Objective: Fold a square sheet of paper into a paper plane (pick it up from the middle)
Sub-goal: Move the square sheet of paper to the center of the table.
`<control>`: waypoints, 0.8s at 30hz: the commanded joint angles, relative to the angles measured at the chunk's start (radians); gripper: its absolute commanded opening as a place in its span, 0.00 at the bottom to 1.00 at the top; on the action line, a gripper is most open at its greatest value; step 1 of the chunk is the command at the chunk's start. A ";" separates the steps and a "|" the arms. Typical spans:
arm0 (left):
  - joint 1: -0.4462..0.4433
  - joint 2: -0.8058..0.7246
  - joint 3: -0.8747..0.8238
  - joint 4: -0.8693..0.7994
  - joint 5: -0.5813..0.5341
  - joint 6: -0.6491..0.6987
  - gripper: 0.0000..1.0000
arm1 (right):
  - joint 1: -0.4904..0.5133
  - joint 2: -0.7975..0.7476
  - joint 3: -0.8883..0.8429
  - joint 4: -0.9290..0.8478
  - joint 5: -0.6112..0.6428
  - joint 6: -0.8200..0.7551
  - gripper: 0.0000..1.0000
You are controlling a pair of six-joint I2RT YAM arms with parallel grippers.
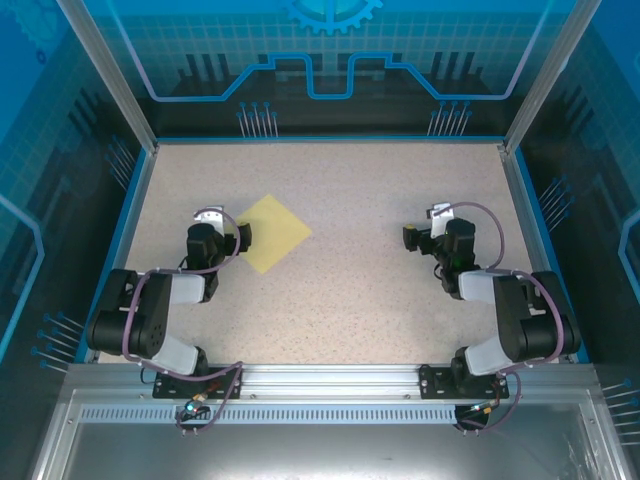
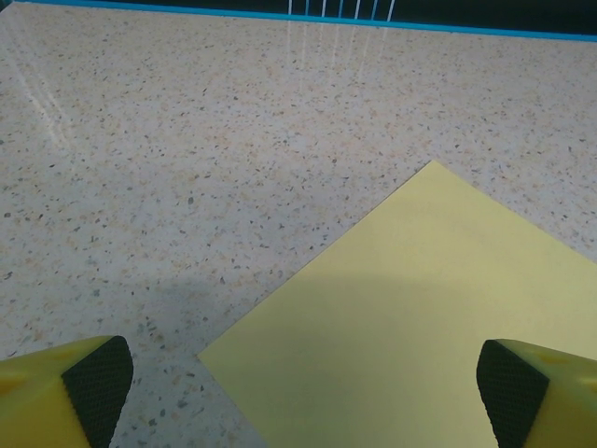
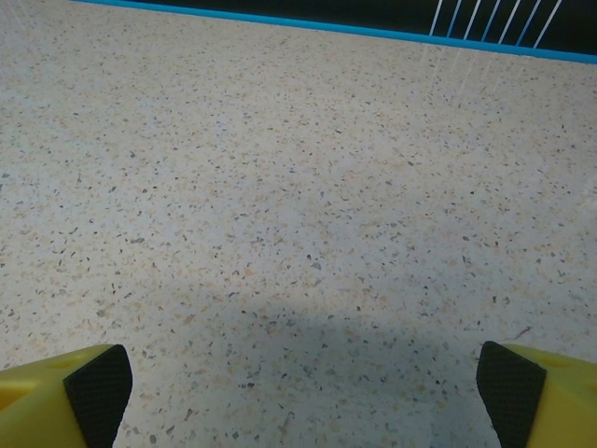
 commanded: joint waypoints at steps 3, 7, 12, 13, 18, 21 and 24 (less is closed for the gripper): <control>0.010 -0.221 0.105 -0.317 -0.051 -0.053 0.99 | 0.041 -0.239 0.140 -0.338 0.126 0.003 0.99; 0.000 -0.368 0.209 -0.618 -0.082 -0.156 0.99 | 0.067 -0.267 0.370 -0.782 0.167 0.210 0.99; -0.040 -0.480 0.334 -0.903 -0.088 -0.220 0.99 | 0.181 -0.102 0.625 -1.064 0.081 0.306 0.99; -0.041 -0.488 0.358 -0.950 -0.086 -0.242 0.99 | 0.223 -0.065 0.657 -1.084 0.092 0.301 0.99; -0.044 -0.481 0.460 -1.121 -0.066 -0.341 0.99 | 0.482 0.192 0.877 -1.193 0.206 0.318 0.99; -0.043 -0.471 0.476 -1.150 -0.047 -0.357 0.99 | 0.587 0.341 0.996 -1.218 0.230 0.339 0.99; -0.043 -0.467 0.485 -1.170 -0.036 -0.354 0.99 | 0.663 0.475 1.113 -1.245 0.247 0.354 0.99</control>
